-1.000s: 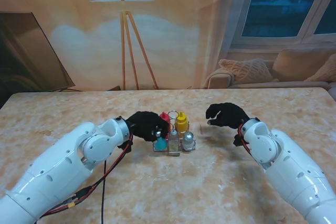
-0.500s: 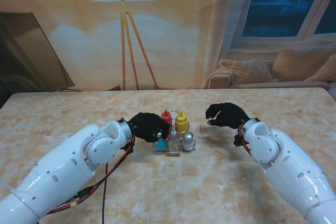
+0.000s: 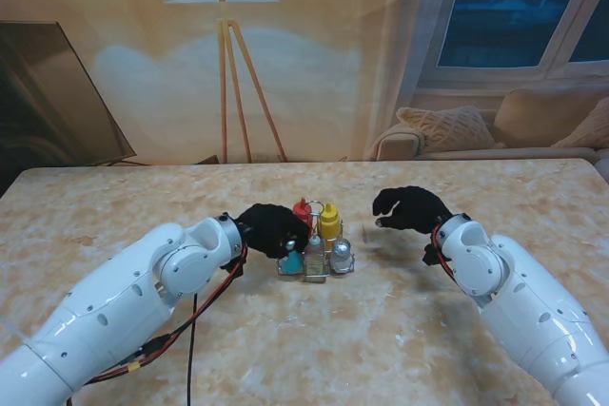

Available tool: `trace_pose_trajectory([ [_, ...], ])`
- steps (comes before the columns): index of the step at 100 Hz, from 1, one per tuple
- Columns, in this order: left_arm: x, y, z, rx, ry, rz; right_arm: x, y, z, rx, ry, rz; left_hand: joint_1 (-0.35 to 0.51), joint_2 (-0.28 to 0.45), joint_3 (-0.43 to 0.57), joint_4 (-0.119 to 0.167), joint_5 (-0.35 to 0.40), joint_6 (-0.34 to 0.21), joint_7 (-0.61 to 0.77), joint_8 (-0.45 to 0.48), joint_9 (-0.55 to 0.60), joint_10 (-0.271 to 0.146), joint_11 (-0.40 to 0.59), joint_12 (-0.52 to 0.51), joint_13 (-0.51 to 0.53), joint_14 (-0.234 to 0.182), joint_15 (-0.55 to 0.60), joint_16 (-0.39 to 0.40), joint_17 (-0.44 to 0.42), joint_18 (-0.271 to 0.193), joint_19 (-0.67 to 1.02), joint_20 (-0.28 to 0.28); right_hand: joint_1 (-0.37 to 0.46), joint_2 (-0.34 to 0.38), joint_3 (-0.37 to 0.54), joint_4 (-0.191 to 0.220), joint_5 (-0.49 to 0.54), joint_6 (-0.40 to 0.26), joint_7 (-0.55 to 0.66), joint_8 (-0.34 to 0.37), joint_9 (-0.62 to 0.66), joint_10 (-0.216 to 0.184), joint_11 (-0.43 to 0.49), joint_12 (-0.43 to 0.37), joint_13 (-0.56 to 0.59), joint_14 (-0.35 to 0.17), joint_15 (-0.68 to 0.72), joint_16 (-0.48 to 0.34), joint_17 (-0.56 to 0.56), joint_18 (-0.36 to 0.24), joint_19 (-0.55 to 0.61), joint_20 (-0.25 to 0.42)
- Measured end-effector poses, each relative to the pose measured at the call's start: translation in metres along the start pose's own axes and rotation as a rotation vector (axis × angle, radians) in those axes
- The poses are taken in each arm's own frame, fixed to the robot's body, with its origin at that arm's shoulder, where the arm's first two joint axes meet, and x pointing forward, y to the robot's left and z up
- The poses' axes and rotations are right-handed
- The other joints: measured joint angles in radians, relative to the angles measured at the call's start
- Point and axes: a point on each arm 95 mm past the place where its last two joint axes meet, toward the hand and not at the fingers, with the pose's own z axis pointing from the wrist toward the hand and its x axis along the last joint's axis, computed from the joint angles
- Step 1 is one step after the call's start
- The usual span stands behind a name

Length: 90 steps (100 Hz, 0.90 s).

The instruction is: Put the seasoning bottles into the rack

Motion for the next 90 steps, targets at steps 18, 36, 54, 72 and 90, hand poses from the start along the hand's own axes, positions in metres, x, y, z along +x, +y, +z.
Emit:
trace_pose_trajectory([
  [18,-0.0005,0.0014,0.0001,0.014,-0.002,0.006,-0.0004,0.0001,-0.0002,-0.001,-0.001,0.001,-0.011,-0.013,0.013,-0.005,0.0,-0.003,0.014,0.0,0.0,0.0,0.022,0.0,0.006,-0.002,0.015,0.022,0.0,0.0,0.016,0.022,0.0,0.0,0.0,0.0,0.0,0.0,0.0,0.0,0.008,0.0,0.0,0.0,0.0,0.0,0.0,0.0,0.0,0.0,0.0,0.0],
  [36,-0.0004,0.0013,-0.0014,0.015,0.007,0.018,-0.0001,-0.0001,-0.0003,0.001,-0.001,0.001,-0.022,-0.026,0.031,-0.005,0.0,-0.004,0.025,0.0,0.0,0.0,0.022,0.03,0.007,-0.002,0.049,0.042,0.0,0.0,0.037,0.037,0.0,0.0,0.0,0.0,0.0,0.0,0.0,0.0,0.008,0.0,0.0,0.0,0.0,0.0,0.0,0.0,0.0,0.0,0.0,0.0],
  [54,-0.0001,0.0018,-0.0039,0.014,0.012,0.035,-0.0001,-0.0002,-0.0004,0.001,-0.001,0.003,-0.034,-0.04,0.051,-0.006,0.0,-0.009,0.041,0.0,0.0,0.002,0.026,0.063,0.008,-0.004,0.084,0.068,0.0,0.0,0.058,0.059,0.0,0.0,0.0,0.0,0.0,0.0,0.0,0.0,0.008,0.0,0.001,0.0,0.0,0.0,0.0,0.002,0.0,0.0,0.0,0.0],
  [72,0.0005,0.0027,-0.0046,0.024,0.009,0.042,0.0001,-0.0005,-0.0004,0.002,-0.001,0.004,-0.048,-0.066,0.079,-0.006,0.011,-0.013,0.052,-0.011,0.0,0.003,0.052,0.076,0.011,-0.006,0.118,0.085,0.0,0.0,0.086,0.081,0.0,0.0,0.0,0.0,0.011,0.0,0.0,0.0,0.008,0.0,0.008,0.0,0.0,0.0,0.0,0.003,0.0,0.0,0.0,0.0],
  [90,0.0005,0.0036,-0.0043,0.03,0.009,0.053,0.0002,-0.0006,-0.0003,0.002,0.0,0.005,-0.061,-0.078,0.098,-0.006,0.012,-0.014,0.066,-0.022,0.0,0.004,0.071,0.084,0.019,-0.008,0.132,0.089,0.0,0.0,0.103,0.088,0.0,0.0,0.0,0.0,0.011,0.0,0.0,0.0,0.008,0.0,0.008,0.0,0.0,0.0,0.0,0.004,0.003,0.0,0.0,0.0],
])
